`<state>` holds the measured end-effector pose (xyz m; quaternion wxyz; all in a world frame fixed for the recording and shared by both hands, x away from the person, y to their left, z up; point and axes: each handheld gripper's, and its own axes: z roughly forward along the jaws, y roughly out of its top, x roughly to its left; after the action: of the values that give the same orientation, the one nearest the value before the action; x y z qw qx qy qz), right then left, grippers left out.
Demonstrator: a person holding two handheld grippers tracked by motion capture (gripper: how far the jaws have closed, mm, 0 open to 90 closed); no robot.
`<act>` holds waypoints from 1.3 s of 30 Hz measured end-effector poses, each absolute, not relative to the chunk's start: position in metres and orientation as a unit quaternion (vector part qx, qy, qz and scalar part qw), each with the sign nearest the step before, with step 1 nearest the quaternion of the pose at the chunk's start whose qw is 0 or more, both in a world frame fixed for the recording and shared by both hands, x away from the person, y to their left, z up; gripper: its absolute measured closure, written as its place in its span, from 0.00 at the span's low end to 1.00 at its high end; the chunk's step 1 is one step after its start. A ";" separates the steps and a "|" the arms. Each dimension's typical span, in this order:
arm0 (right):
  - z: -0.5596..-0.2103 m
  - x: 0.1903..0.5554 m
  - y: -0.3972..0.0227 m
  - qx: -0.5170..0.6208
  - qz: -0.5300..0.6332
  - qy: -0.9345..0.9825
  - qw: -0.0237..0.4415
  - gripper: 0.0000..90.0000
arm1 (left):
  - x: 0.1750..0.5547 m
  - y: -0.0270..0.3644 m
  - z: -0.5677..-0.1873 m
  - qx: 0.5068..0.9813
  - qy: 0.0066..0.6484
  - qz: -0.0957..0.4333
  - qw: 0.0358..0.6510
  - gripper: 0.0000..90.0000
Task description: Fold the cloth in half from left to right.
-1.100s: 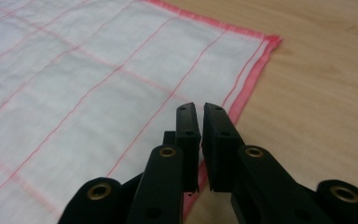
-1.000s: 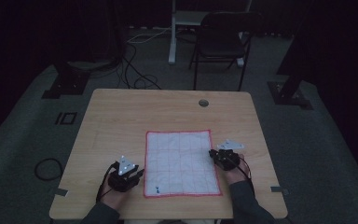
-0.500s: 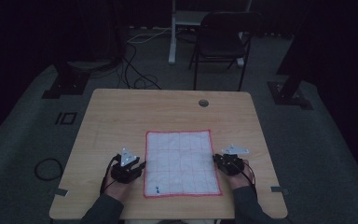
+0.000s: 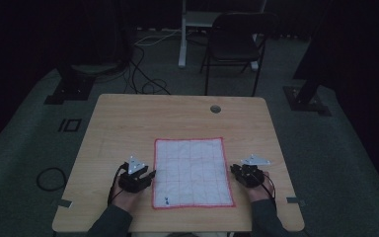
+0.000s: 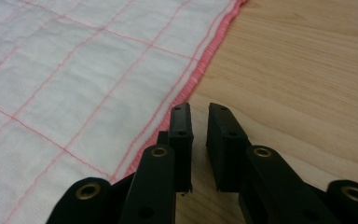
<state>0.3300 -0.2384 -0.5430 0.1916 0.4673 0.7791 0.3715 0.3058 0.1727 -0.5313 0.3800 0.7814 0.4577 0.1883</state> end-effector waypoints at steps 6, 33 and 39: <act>-0.544 0.327 -0.244 0.472 0.371 0.775 0.195 0.88 | 0.310 0.164 -0.534 0.780 0.464 0.182 0.379 0.65; -0.547 0.324 -0.243 0.471 0.370 0.776 0.198 0.86 | 0.324 0.153 -0.543 0.775 0.485 0.207 0.349 0.75; -0.547 0.324 -0.245 0.471 0.371 0.776 0.198 0.86 | 0.332 0.163 -0.542 0.772 0.492 0.201 0.349 0.79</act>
<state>0.3241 -0.2447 -0.5472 0.1981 0.4708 0.7755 0.3711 0.3315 0.1628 -0.5421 0.3489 0.7718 0.4923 0.2006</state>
